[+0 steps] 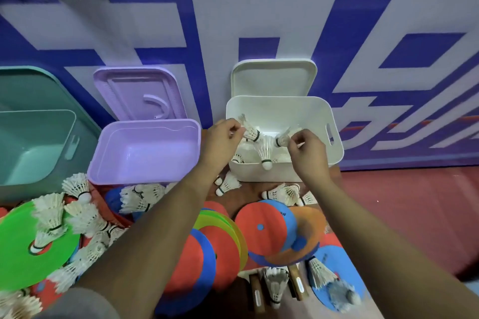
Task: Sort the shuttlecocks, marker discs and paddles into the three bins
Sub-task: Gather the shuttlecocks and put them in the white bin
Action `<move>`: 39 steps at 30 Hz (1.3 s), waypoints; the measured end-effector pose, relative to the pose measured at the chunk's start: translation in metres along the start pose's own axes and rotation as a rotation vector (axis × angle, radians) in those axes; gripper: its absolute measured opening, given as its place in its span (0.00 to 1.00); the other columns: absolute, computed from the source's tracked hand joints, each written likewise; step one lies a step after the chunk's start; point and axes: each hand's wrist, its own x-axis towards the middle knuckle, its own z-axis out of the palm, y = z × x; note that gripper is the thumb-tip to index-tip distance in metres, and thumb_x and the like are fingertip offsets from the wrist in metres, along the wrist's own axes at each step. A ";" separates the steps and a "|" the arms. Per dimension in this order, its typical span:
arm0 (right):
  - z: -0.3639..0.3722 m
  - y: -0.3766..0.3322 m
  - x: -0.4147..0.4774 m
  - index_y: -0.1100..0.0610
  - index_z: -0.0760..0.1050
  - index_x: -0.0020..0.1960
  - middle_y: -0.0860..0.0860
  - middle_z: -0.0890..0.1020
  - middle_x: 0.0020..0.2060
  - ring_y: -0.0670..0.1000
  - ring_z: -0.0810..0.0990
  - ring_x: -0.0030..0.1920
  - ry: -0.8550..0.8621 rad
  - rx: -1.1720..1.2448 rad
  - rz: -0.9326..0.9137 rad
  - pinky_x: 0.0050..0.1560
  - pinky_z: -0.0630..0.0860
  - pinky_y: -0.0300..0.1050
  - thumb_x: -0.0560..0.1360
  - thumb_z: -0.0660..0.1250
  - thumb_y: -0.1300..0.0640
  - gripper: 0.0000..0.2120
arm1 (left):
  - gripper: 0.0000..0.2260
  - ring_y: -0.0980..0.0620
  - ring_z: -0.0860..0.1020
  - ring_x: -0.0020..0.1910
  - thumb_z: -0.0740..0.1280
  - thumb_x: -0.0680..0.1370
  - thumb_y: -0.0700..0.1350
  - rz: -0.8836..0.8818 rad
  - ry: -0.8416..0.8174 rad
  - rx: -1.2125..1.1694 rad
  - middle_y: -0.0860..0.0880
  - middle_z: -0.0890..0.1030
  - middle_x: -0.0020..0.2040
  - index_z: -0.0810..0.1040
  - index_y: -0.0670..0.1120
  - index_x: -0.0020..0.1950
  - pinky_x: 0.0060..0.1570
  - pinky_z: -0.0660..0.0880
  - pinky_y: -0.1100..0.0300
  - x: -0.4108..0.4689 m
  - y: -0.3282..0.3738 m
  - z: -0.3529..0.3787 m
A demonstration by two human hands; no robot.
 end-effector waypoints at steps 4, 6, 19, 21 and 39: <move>0.005 0.015 0.007 0.60 0.77 0.56 0.55 0.78 0.54 0.53 0.79 0.45 -0.063 -0.046 0.057 0.50 0.71 0.43 0.76 0.64 0.60 0.10 | 0.14 0.53 0.78 0.48 0.67 0.79 0.48 -0.027 -0.178 0.110 0.52 0.75 0.60 0.76 0.50 0.64 0.46 0.72 0.66 0.015 -0.006 0.019; 0.001 0.020 0.002 0.61 0.73 0.63 0.55 0.73 0.60 0.48 0.76 0.39 -0.087 -0.056 0.088 0.49 0.67 0.39 0.76 0.65 0.59 0.16 | 0.17 0.52 0.78 0.49 0.67 0.78 0.47 -0.028 -0.213 0.142 0.49 0.73 0.64 0.74 0.50 0.67 0.52 0.71 0.62 0.012 -0.013 0.018; 0.026 0.054 -0.071 0.61 0.74 0.61 0.58 0.76 0.55 0.56 0.76 0.55 -0.366 -0.189 0.143 0.54 0.72 0.47 0.73 0.67 0.58 0.18 | 0.05 0.50 0.80 0.45 0.69 0.73 0.41 -0.257 -0.418 0.220 0.49 0.81 0.44 0.81 0.46 0.48 0.49 0.77 0.59 -0.070 -0.101 0.013; 0.028 0.065 -0.066 0.63 0.72 0.63 0.60 0.75 0.57 0.59 0.75 0.56 -0.411 -0.244 0.214 0.54 0.72 0.48 0.73 0.67 0.57 0.20 | 0.12 0.46 0.78 0.54 0.70 0.73 0.44 -0.262 -0.446 0.318 0.45 0.79 0.54 0.79 0.43 0.56 0.55 0.74 0.56 -0.055 -0.107 0.032; 0.081 0.096 -0.047 0.64 0.75 0.55 0.62 0.76 0.57 0.59 0.75 0.58 -0.453 -0.354 0.407 0.52 0.74 0.47 0.72 0.63 0.63 0.12 | 0.20 0.41 0.71 0.59 0.74 0.68 0.51 -0.232 -0.523 0.587 0.41 0.73 0.56 0.76 0.42 0.54 0.55 0.73 0.50 -0.024 -0.150 0.065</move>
